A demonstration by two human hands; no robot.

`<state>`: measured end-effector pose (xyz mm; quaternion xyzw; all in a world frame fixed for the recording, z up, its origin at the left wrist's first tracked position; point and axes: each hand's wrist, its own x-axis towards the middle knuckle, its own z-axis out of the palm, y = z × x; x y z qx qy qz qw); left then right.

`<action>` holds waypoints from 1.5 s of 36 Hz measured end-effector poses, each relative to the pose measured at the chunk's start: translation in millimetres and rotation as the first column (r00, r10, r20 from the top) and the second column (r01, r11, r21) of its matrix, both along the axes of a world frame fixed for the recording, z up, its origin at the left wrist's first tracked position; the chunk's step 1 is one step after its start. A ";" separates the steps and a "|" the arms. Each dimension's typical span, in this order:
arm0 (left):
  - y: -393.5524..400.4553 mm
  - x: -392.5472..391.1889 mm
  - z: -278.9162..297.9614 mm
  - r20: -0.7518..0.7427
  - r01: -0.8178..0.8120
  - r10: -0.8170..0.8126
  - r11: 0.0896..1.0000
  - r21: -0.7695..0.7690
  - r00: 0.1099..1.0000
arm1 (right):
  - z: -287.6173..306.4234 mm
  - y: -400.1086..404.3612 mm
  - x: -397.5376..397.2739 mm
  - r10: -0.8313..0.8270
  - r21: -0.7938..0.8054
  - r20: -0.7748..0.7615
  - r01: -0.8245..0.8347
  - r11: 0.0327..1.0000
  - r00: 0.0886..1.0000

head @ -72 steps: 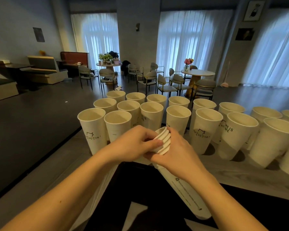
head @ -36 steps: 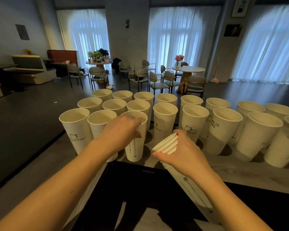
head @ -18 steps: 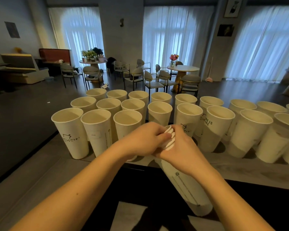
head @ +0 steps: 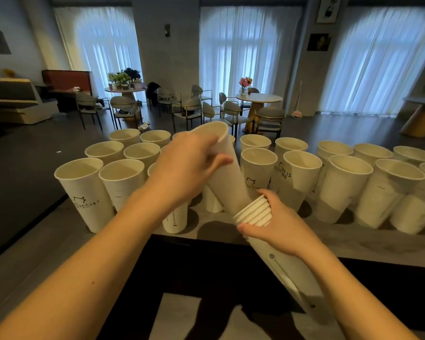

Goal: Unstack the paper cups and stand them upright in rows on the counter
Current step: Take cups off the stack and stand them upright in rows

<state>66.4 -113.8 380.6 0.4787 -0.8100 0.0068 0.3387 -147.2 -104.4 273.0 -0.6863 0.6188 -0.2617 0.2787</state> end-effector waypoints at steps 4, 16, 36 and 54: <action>-3.2 -21.8 -24.0 0.187 0.036 -0.048 0.997 0.064 0.981 | -9.3 1.3 -10.3 -0.143 0.019 -0.113 0.146 0.989 0.983; -27.0 -23.1 -61.5 0.435 -0.055 0.048 0.999 0.002 0.899 | -3.8 9.6 -27.2 -0.160 0.006 -0.067 0.161 0.987 0.985; 11.5 -50.2 -37.5 -0.093 0.144 -0.129 0.974 0.174 0.987 | 15.1 29.0 -32.0 -0.053 -0.052 0.076 0.057 0.997 0.996; 29.5 -106.9 -50.0 -0.348 0.332 -0.154 0.772 0.541 0.925 | 10.4 54.5 -68.9 -0.043 -0.212 -0.045 0.033 0.977 0.998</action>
